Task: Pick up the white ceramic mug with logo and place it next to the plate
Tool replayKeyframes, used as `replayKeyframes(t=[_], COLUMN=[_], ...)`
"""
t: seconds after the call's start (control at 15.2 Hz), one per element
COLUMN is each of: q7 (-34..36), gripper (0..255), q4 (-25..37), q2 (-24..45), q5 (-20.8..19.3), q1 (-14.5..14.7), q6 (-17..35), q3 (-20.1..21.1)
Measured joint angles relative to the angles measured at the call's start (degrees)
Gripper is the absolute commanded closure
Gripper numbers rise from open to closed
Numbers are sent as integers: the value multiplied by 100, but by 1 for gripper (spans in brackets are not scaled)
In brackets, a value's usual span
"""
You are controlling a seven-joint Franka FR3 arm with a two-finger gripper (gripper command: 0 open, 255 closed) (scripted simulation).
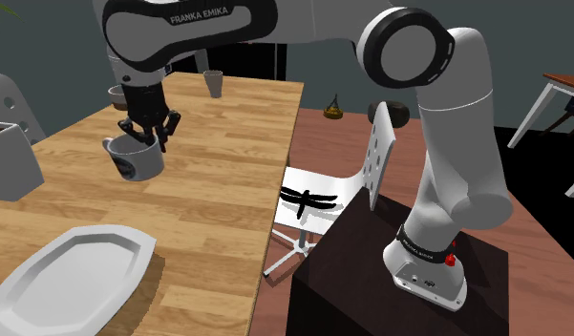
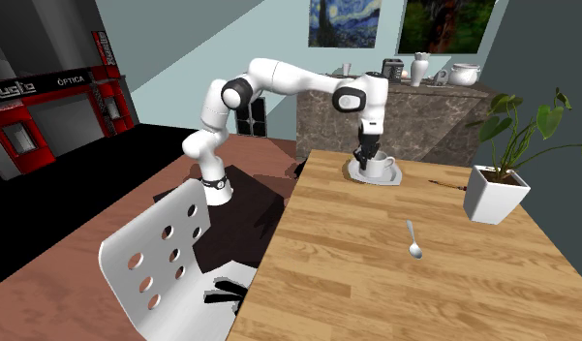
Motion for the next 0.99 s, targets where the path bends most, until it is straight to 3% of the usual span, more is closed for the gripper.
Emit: replayKeyframes(t=[0.99], q7=[-2], gripper=[255], q4=[-841], q2=[189], q5=[-22], q1=[-15], q6=[1028], q3=[-17])
